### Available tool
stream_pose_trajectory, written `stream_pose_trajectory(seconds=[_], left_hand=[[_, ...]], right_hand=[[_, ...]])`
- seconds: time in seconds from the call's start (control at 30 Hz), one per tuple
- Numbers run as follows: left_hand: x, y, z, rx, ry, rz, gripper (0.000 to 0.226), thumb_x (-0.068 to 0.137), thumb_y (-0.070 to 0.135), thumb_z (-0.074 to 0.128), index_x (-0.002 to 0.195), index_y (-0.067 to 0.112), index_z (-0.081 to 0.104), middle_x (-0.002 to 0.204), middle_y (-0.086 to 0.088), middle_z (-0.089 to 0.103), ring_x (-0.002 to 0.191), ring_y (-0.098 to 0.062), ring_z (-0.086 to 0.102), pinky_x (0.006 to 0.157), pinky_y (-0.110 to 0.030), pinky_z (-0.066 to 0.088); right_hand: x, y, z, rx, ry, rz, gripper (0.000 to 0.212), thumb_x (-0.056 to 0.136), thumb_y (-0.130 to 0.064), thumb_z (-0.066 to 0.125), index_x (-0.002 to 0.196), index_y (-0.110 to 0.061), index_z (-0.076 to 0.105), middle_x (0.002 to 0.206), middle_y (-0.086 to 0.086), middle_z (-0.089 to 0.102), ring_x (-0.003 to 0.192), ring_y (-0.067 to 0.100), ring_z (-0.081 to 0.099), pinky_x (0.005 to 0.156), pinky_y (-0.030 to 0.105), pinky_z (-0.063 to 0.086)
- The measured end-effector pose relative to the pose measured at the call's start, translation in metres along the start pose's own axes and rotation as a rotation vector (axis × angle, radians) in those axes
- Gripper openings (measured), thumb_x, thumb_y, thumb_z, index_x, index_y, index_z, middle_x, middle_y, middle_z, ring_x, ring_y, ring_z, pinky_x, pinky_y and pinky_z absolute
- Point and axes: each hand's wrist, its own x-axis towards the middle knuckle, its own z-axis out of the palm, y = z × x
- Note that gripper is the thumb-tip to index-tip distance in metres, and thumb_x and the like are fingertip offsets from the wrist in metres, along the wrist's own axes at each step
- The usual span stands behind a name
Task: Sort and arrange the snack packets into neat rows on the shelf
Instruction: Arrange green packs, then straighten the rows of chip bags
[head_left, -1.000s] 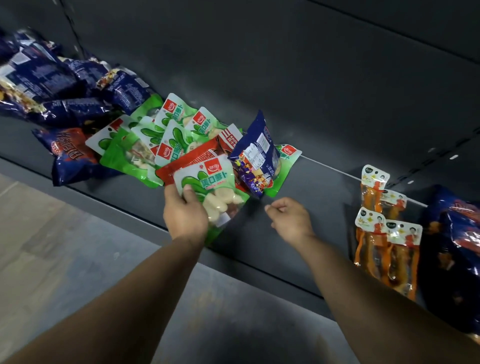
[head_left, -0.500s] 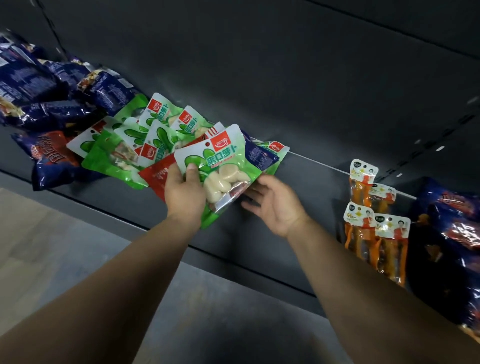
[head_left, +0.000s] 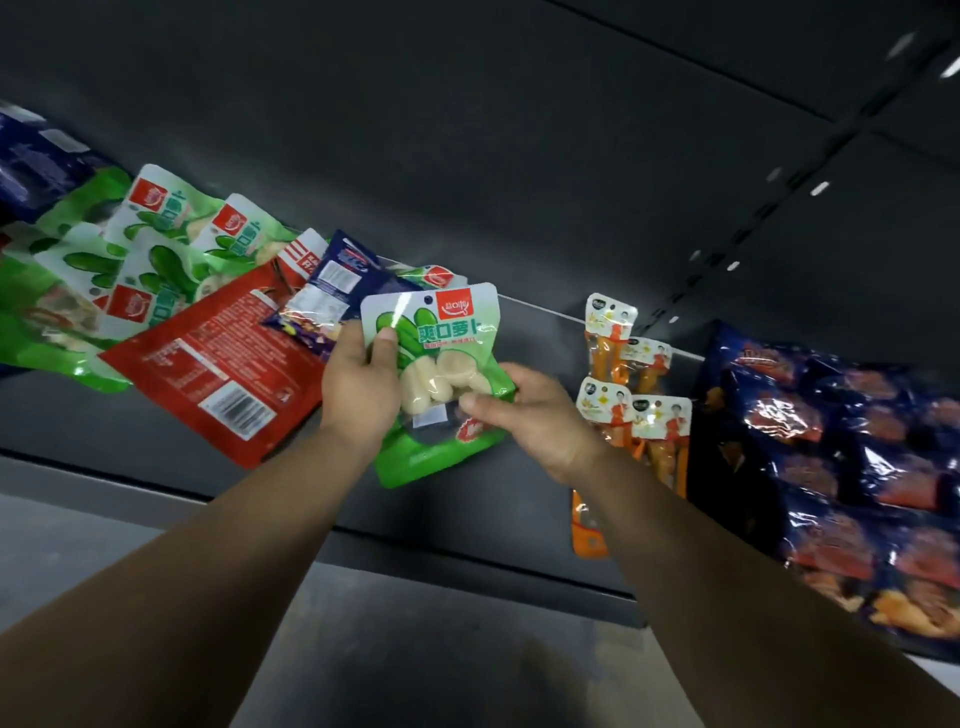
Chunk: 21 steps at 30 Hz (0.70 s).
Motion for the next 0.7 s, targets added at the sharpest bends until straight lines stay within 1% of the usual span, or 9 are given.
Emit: stream_pose_trajectory(seconds=[0.07,0.13,0.17,0.27,0.4,0.5,0.6,0.63,0.7], left_hand=[[-0.004,0.001,0.014,-0.008,-0.035,0.027,0.014,0.099,0.016,0.045,0.086,0.019,0.05,0.079,0.011,0.054,0.072,0.001,0.049,0.061,-0.006,0.039],[-0.008,0.001,0.028,-0.051,-0.062,0.021,0.011,0.099,0.015,0.046,0.09,0.017,0.052,0.08,0.011,0.056,0.073,0.0,0.051,0.063,-0.005,0.041],[-0.011,0.003,0.034,-0.079,-0.072,0.007,0.012,0.099,0.015,0.047,0.088,0.017,0.052,0.08,0.011,0.057,0.074,-0.002,0.052,0.065,-0.009,0.044],[-0.017,0.005,0.046,-0.177,-0.128,-0.093,0.016,0.097,0.016,0.052,0.083,0.022,0.058,0.084,0.007,0.064,0.08,-0.009,0.059,0.076,-0.023,0.051],[-0.022,0.005,0.049,-0.246,-0.251,-0.28,0.006,0.091,0.02,0.062,0.088,0.022,0.067,0.099,0.0,0.071,0.097,-0.022,0.066,0.088,-0.038,0.053],[-0.03,0.004,0.048,-0.221,-0.333,-0.348,0.004,0.087,0.017,0.066,0.09,0.019,0.068,0.094,-0.004,0.072,0.079,-0.02,0.069,0.073,-0.035,0.059],[-0.034,0.006,0.049,-0.243,-0.342,-0.362,0.01,0.085,0.012,0.066,0.095,0.014,0.067,0.088,-0.005,0.072,0.064,-0.016,0.07,0.057,-0.029,0.058],[-0.034,0.006,0.049,-0.24,-0.335,-0.366,0.011,0.085,0.012,0.066,0.096,0.013,0.066,0.089,-0.005,0.072,0.066,-0.017,0.07,0.059,-0.03,0.059],[-0.035,0.005,0.048,-0.208,-0.339,-0.371,0.015,0.085,0.012,0.066,0.099,0.011,0.066,0.099,-0.01,0.071,0.081,-0.023,0.069,0.076,-0.038,0.058]], right_hand=[[-0.006,0.01,-0.014,0.013,0.017,0.013,0.019,0.085,-0.004,0.066,0.096,-0.02,0.066,0.09,0.0,0.07,0.082,0.013,0.065,0.084,0.031,0.053],[-0.01,0.015,-0.026,0.039,0.056,0.026,0.019,0.087,-0.003,0.064,0.096,-0.02,0.066,0.086,-0.004,0.069,0.077,0.007,0.065,0.077,0.023,0.053],[-0.011,0.018,-0.03,0.057,0.079,0.03,0.019,0.087,-0.003,0.063,0.096,-0.02,0.066,0.085,-0.004,0.069,0.075,0.006,0.065,0.076,0.022,0.053],[-0.012,0.026,-0.038,0.146,0.15,0.065,0.019,0.087,-0.002,0.063,0.095,-0.018,0.067,0.085,-0.002,0.071,0.076,0.011,0.065,0.083,0.03,0.052],[-0.009,0.029,-0.045,0.233,0.195,0.112,0.018,0.086,-0.001,0.063,0.093,-0.017,0.067,0.079,-0.001,0.072,0.075,0.016,0.066,0.086,0.036,0.052],[-0.007,0.026,-0.045,0.332,0.201,0.111,0.018,0.086,0.0,0.062,0.09,-0.016,0.067,0.073,-0.002,0.072,0.069,0.015,0.066,0.081,0.035,0.053],[-0.006,0.026,-0.045,0.311,0.2,0.125,0.015,0.086,-0.003,0.064,0.09,-0.018,0.068,0.077,0.0,0.072,0.071,0.015,0.067,0.08,0.035,0.054],[-0.006,0.026,-0.046,0.285,0.196,0.136,0.012,0.086,-0.006,0.066,0.09,-0.017,0.068,0.079,0.001,0.072,0.072,0.016,0.067,0.08,0.035,0.054],[-0.007,0.026,-0.047,0.261,0.189,0.158,0.011,0.085,-0.014,0.069,0.095,-0.015,0.068,0.083,0.003,0.073,0.076,0.017,0.068,0.077,0.032,0.056]])
